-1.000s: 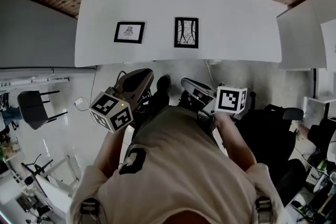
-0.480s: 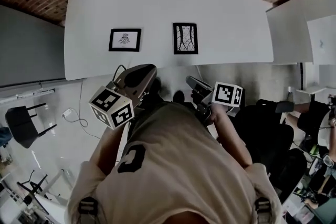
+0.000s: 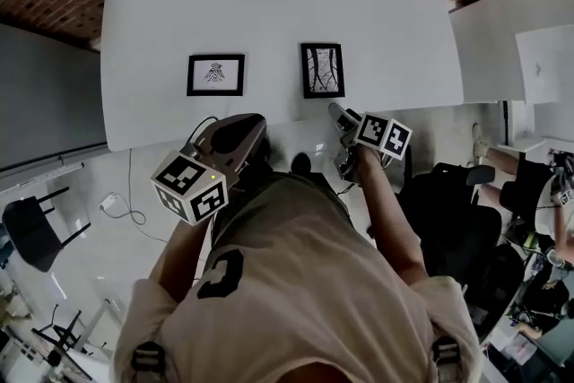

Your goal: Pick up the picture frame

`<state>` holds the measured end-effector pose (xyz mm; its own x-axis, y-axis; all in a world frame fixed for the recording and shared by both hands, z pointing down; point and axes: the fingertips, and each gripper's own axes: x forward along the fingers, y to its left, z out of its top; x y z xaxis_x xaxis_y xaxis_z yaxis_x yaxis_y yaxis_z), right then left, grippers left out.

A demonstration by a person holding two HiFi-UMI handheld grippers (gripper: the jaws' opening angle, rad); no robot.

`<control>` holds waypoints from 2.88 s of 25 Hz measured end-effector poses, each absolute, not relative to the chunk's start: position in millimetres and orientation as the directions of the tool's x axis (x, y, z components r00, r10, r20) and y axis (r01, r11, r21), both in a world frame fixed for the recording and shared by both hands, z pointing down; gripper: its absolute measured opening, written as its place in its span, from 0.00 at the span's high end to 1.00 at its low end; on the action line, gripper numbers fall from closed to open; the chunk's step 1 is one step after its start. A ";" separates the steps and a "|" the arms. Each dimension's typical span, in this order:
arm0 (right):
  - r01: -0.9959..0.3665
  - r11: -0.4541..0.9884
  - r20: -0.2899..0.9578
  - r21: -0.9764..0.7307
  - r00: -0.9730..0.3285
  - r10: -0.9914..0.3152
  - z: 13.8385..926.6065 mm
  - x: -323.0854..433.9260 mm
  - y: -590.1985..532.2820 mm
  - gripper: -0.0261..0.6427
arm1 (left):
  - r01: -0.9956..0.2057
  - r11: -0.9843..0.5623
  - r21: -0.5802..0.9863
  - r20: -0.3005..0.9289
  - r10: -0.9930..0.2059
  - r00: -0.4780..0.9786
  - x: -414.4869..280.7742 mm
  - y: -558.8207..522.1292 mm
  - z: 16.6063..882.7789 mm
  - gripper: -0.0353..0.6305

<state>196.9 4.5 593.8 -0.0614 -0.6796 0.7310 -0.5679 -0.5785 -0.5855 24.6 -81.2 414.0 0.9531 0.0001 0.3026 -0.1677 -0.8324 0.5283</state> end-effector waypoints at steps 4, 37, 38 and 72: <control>-0.677 -0.609 0.803 -0.414 0.043 -0.594 605.6 225.0 -2.1 0.59 | -0.156 -0.831 0.534 0.312 0.022 0.950 21.4 -86.3 420.2 0.92; -0.919 -0.393 0.869 -0.027 0.173 -0.464 652.7 257.3 -9.2 0.56 | -0.171 -0.856 0.487 0.406 0.048 0.913 41.9 -60.4 438.4 0.92; -0.906 -0.418 0.860 -0.067 0.160 -0.484 649.7 257.9 -5.7 0.56 | -0.172 -0.857 0.487 0.405 0.047 0.913 43.3 -57.6 437.4 0.92; -0.826 -0.536 0.877 -0.177 0.115 -0.466 663.0 251.3 23.7 0.56 | -0.175 -0.852 0.493 0.410 0.051 0.911 54.2 -45.5 444.5 0.92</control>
